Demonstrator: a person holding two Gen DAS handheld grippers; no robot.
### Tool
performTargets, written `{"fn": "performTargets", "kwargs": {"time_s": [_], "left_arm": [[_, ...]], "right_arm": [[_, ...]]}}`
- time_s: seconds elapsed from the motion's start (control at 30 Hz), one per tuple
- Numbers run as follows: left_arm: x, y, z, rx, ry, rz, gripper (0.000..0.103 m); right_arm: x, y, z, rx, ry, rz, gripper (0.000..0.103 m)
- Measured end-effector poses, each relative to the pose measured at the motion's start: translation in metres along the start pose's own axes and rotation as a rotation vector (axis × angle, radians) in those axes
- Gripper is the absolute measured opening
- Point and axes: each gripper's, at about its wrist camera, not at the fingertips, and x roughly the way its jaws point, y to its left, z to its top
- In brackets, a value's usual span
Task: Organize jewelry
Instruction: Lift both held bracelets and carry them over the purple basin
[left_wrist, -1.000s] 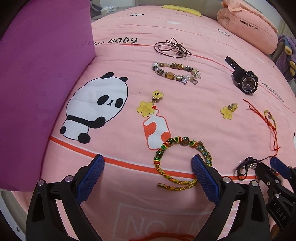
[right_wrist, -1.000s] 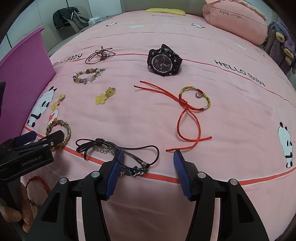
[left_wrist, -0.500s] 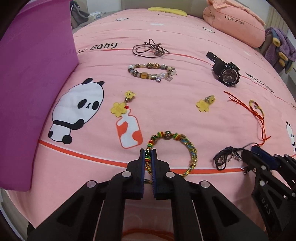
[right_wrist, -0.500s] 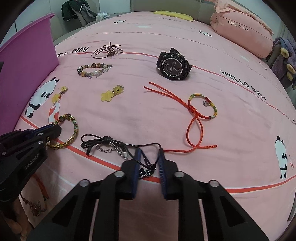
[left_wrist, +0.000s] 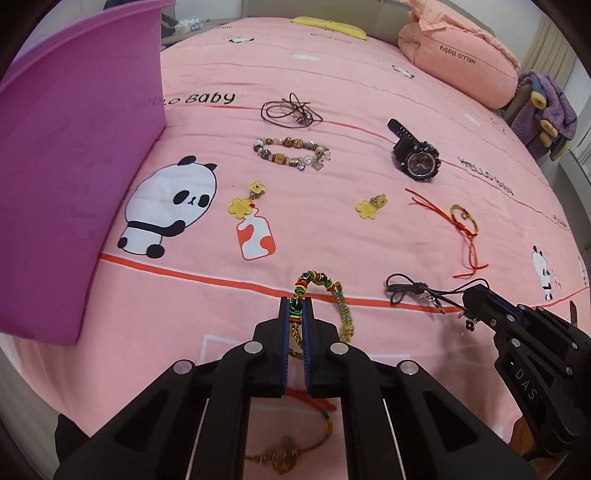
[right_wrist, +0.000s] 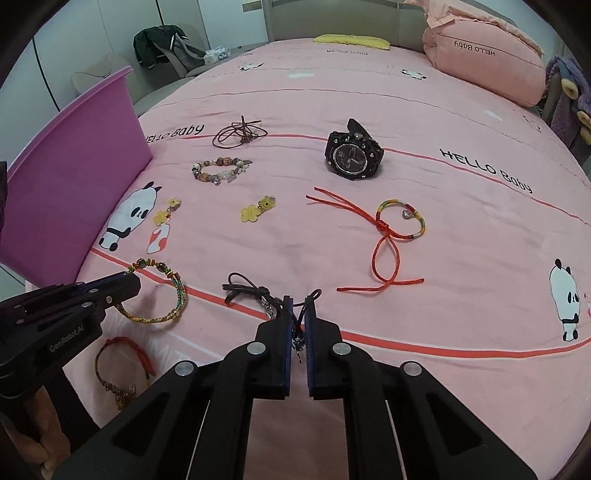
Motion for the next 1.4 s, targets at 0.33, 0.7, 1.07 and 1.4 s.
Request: {"fn": "performTargets", "kwargs": {"time_s": [0.33, 0.7, 1.07, 1.4], "left_arm": [[-0.046, 0.012, -0.002, -0.017, -0.065, -0.006, 0.006], [-0.109, 0.025, 0.001, -0.022, -0.158, -0.028, 0.006], [-0.168, 0.063, 0.035, -0.087, -0.279, -0.004, 0.007], [-0.214, 0.130, 0.064, -0.153, -0.395, 0.093, 0.007]], "right_arm": [[-0.040, 0.015, 0.005, -0.002, -0.051, 0.027, 0.006], [-0.091, 0.046, 0.025, -0.016, -0.146, 0.093, 0.006], [-0.129, 0.108, 0.078, -0.079, -0.252, 0.202, 0.006], [-0.137, 0.192, 0.138, -0.164, -0.288, 0.333, 0.006]]}}
